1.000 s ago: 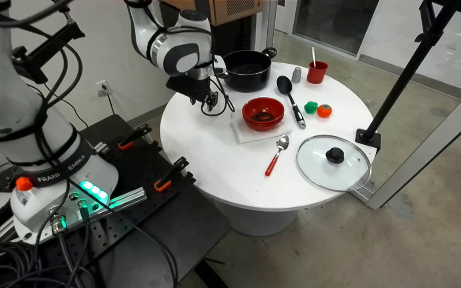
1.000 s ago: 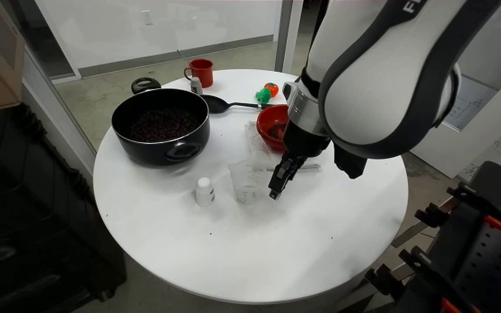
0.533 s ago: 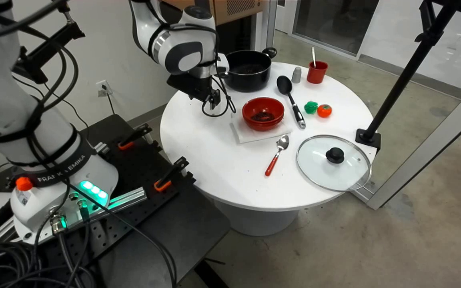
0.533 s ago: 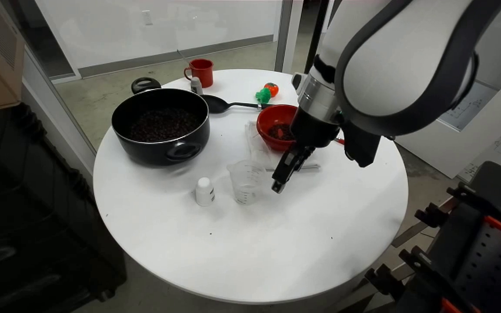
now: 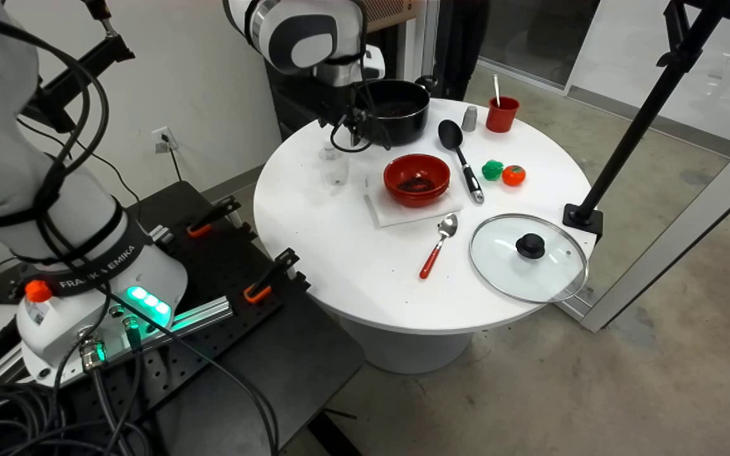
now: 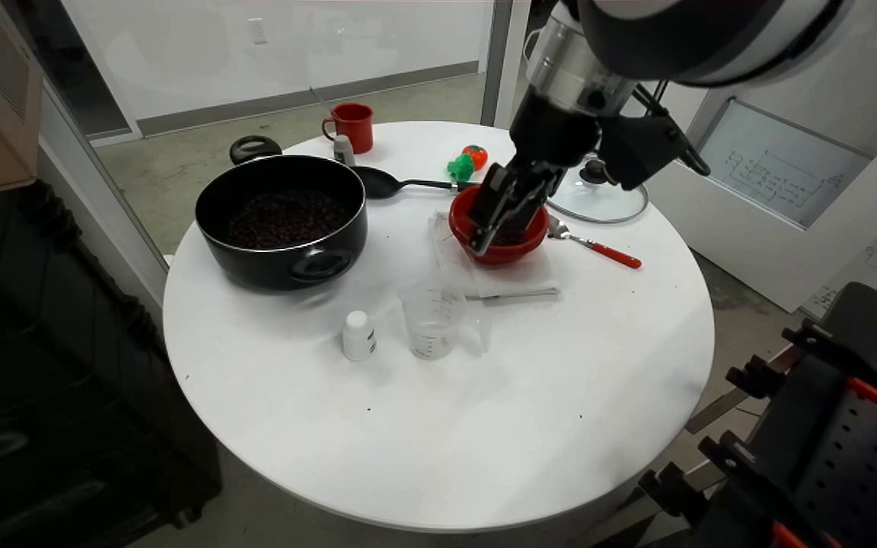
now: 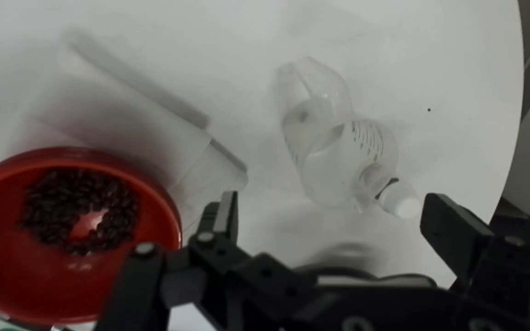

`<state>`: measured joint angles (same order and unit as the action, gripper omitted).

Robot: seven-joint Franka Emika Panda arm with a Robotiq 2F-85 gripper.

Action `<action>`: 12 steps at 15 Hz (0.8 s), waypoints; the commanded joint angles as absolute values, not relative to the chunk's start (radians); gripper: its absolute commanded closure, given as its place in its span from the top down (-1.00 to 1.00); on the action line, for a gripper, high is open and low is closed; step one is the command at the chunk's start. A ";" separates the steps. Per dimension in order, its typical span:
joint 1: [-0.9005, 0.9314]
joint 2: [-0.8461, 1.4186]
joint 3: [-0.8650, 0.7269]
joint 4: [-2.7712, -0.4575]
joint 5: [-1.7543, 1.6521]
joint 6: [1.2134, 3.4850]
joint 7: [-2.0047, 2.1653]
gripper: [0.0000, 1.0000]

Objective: Pour the beans from the jar into the red bowl

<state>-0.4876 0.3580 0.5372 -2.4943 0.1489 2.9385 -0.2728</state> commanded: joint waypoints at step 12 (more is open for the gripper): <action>-0.247 0.170 0.277 -2.465 0.242 2.912 -0.249 1.00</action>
